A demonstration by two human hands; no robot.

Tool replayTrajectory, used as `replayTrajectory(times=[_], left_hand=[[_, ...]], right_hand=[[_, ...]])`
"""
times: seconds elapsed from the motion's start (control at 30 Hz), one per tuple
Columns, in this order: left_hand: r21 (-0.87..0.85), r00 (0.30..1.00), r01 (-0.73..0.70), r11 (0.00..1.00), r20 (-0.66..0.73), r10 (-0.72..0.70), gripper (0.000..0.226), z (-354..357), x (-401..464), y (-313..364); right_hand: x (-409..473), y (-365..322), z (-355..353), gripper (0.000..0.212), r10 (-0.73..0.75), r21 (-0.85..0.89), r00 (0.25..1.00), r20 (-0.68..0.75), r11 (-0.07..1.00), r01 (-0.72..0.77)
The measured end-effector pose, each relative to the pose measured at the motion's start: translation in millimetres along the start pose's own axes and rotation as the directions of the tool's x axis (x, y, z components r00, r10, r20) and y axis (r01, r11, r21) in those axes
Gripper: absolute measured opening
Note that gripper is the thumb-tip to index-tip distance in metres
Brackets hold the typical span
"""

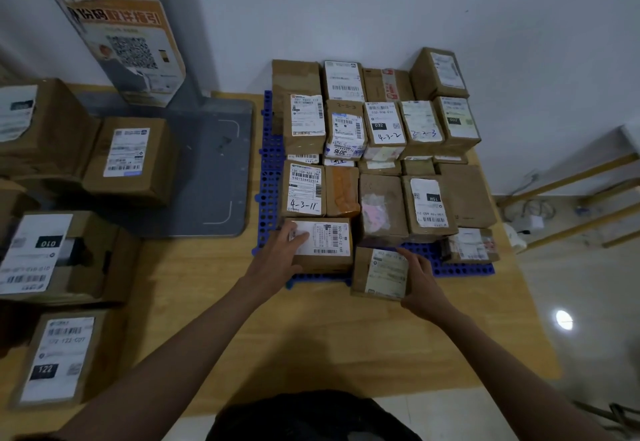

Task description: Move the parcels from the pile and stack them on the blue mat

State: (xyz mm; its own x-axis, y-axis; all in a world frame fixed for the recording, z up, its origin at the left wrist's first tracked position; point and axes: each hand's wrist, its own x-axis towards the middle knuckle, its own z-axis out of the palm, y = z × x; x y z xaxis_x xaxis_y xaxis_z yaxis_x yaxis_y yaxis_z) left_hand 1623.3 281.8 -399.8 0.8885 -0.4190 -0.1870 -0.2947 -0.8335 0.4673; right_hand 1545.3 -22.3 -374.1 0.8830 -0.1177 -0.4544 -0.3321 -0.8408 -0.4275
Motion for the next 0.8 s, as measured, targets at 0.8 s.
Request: replayTrajectory(times=[0.8], left_hand=[[0.163, 0.98, -0.197, 0.967, 0.027, 0.195, 0.074, -3.9, 57.9, 106.2]], right_hand=[[21.0, 70.7, -88.6, 0.1, -0.233, 0.135, 0.968, 0.095, 0.966, 0.219]])
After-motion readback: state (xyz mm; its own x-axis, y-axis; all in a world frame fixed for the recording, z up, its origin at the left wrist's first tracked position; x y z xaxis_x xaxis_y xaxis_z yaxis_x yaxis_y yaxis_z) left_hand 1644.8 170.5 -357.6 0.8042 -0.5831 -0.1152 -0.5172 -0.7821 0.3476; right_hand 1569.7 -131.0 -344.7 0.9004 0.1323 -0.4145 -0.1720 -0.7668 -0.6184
